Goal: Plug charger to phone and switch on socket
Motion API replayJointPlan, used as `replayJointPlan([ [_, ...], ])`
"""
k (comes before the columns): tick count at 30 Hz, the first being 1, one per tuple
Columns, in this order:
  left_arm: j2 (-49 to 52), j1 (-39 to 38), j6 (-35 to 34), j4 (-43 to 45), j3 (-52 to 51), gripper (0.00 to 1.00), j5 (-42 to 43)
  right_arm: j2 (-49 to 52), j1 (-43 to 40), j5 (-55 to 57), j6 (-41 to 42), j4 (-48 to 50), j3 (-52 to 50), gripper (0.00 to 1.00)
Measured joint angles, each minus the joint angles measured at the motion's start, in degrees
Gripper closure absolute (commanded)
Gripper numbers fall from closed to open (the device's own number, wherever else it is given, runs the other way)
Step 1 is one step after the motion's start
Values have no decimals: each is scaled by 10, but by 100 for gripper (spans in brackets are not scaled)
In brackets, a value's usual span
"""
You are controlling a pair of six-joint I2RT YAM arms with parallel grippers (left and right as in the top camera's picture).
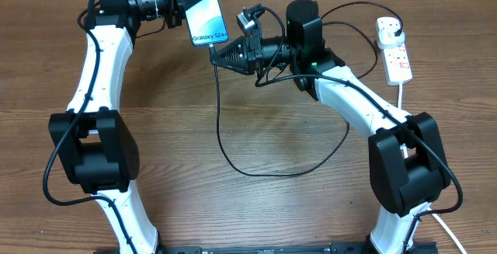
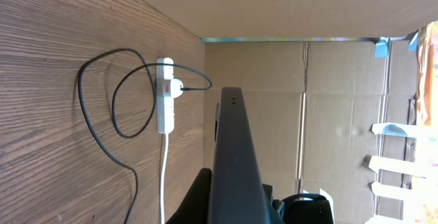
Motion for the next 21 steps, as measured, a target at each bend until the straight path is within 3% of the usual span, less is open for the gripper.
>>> replayJointPlan([
  [21, 0, 0, -3, 0, 0, 95, 5, 0, 0, 2, 35, 33, -5, 96],
])
